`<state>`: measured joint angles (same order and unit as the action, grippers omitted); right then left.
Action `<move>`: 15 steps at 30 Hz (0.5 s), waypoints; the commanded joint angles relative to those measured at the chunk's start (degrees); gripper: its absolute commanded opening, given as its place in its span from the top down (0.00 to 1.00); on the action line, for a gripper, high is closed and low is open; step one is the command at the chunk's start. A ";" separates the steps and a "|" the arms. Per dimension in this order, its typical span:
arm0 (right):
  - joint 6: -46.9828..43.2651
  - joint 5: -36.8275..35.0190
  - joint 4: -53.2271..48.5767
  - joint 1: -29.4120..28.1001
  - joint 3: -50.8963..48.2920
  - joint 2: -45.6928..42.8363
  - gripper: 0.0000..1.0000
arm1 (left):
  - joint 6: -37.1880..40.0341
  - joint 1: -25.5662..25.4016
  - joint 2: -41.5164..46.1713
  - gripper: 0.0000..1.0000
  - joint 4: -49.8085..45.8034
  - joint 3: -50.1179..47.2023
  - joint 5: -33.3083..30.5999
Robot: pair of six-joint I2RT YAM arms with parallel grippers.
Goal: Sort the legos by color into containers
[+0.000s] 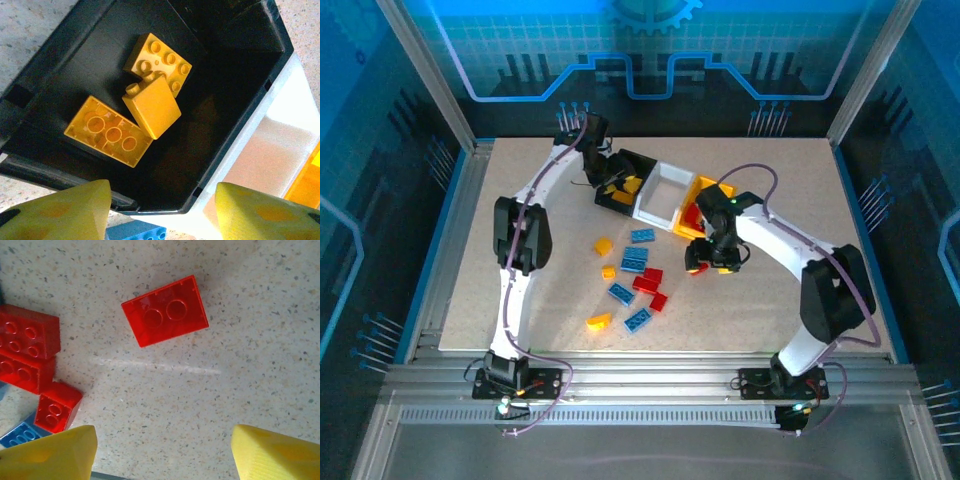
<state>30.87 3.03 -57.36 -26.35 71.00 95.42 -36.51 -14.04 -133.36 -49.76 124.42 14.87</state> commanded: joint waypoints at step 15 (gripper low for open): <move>-12.38 -6.81 0.40 -0.94 12.54 16.61 0.20 | 3.69 4.93 31.35 0.33 4.32 -35.14 3.34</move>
<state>22.72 -1.98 -56.51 -26.61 81.43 109.91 -34.61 -10.59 -105.71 -46.04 92.88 16.69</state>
